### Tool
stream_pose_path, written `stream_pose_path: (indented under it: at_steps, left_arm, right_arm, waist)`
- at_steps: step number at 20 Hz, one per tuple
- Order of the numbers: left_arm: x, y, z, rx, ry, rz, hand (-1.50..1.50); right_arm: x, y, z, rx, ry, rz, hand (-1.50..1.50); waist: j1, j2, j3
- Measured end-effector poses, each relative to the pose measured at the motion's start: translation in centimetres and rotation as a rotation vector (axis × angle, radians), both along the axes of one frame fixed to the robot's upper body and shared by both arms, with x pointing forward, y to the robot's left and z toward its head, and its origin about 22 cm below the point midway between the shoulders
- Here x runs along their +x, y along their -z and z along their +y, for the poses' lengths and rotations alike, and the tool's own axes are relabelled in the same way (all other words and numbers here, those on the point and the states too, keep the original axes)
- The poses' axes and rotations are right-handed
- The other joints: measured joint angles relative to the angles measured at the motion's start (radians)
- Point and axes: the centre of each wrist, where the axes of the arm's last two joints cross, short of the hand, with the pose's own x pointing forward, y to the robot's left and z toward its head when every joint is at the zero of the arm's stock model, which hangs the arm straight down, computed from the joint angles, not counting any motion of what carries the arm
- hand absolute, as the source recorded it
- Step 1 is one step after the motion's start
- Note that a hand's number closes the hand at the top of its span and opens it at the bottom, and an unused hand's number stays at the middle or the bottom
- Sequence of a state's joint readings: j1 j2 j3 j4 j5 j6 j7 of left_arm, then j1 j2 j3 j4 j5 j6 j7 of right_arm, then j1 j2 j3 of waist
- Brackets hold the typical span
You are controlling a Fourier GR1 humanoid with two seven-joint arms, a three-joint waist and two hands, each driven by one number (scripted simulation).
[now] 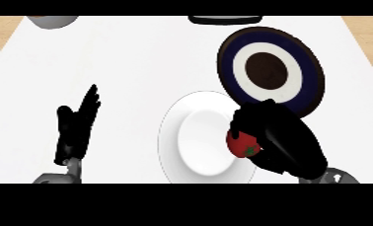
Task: Pick the tomato from the plate and place it in the plate
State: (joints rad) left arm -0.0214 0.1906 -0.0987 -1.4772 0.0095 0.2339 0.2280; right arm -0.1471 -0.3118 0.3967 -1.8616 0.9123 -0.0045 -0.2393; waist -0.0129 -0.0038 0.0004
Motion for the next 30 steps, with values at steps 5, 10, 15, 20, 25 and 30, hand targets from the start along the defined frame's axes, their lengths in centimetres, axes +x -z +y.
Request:
stream_pose_path:
  at_steps: [5,10,15,20,25,30]
  left_arm:
    - [-0.1,0.0,0.4,-0.003,0.006,0.0,0.0]
    - [0.3,-0.3,0.5,0.004,0.014,-0.003,0.0]
    - [0.5,-0.3,0.1,-0.003,0.018,-0.003,0.0]
    - [0.2,-0.2,0.0,0.003,0.025,-0.005,0.0]
    - [0.1,-0.5,-0.5,0.01,0.024,-0.007,0.0]
    - [0.3,-0.3,-0.6,0.004,0.031,-0.015,0.0]
  right_arm:
    - [-0.2,-3.4,-2.8,0.114,0.097,-0.058,1.5]
    - [1.8,-4.5,-3.9,0.159,0.196,-0.04,1.5]
    - [5.2,-4.2,-4.9,0.166,0.263,-0.018,1.5]
    - [9.2,-4.3,-6.0,0.128,0.311,0.003,1.5]
    - [12.1,-3.0,-6.8,0.052,0.338,0.072,1.5]
    - [14.5,-1.2,-7.8,-0.04,0.328,0.22,1.5]
  waist:
    - [0.005,0.001,0.0]
    - [0.013,0.003,0.0]
    - [0.017,0.004,0.0]
    - [0.022,0.005,-0.001]
    - [0.024,0.006,0.0]
    - [0.03,0.009,0.0]
